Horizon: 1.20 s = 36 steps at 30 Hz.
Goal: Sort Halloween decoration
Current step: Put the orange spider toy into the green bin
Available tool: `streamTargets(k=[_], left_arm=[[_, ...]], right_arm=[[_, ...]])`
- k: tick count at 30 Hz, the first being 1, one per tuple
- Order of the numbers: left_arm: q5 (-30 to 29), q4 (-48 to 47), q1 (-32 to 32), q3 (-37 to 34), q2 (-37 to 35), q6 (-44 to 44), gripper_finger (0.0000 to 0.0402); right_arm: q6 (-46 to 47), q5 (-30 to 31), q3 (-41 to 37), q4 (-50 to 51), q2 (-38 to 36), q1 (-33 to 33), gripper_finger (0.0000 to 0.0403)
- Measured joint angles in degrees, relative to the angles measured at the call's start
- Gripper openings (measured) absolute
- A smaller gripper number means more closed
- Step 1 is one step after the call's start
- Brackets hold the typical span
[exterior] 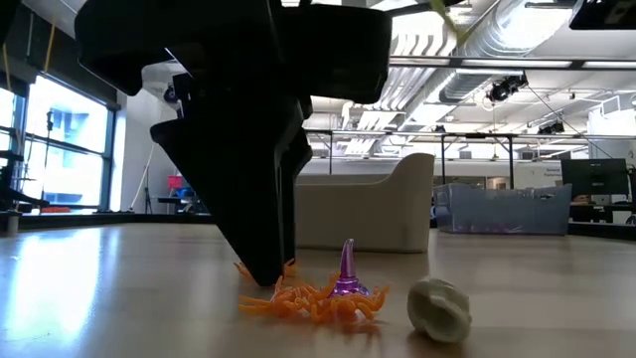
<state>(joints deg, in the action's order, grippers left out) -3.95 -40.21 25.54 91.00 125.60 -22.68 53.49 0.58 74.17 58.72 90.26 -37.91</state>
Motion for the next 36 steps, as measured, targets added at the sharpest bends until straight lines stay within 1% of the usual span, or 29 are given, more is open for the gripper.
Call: streamTargets(k=[4, 8, 11, 16, 18, 29, 32, 36], left_arm=[[0.1, -0.2, 0.0, 0.0, 0.5, -0.2, 0.0185], [0.2, -0.6, 0.0, -0.1, 0.7, -0.2, 0.0156], [0.0, -0.7, 0.0, -0.1, 0.7, -0.3, 0.0118], [-0.4, -1.1, -0.3, -0.2, 0.8, -1.3, 0.0032], [0.2, -1.1, -0.6, -0.2, 0.8, -2.3, 0.0009], [2.0, -1.3, -1.6, 0.0, 0.0, -6.5, 0.0001], [2.5, -3.8, -1.6, 1.4, -0.1, -7.2, 0.0000], [4.8, -5.9, -1.5, 2.9, -0.4, -7.3, 0.0000]], right_arm=[[0.0, 0.4, 0.0, 0.0, 0.0, 0.0, 0.0100], [0.0, 0.4, 0.0, 0.1, 0.0, 0.0, 0.0100], [0.0, 0.4, 0.0, 0.1, 0.0, 0.0, 0.0100], [0.0, 0.4, 0.0, 0.1, 0.0, 0.0, 0.0100], [0.0, 0.4, 0.0, 0.1, 0.0, 0.0, 0.0100], [0.0, 0.4, 0.0, 0.0, 0.0, 0.0, 0.0100], [0.0, 0.4, 0.0, 0.1, 0.0, 0.0, 0.0100], [0.0, 0.4, 0.0, 0.1, 0.0, 0.0, 0.0100]])
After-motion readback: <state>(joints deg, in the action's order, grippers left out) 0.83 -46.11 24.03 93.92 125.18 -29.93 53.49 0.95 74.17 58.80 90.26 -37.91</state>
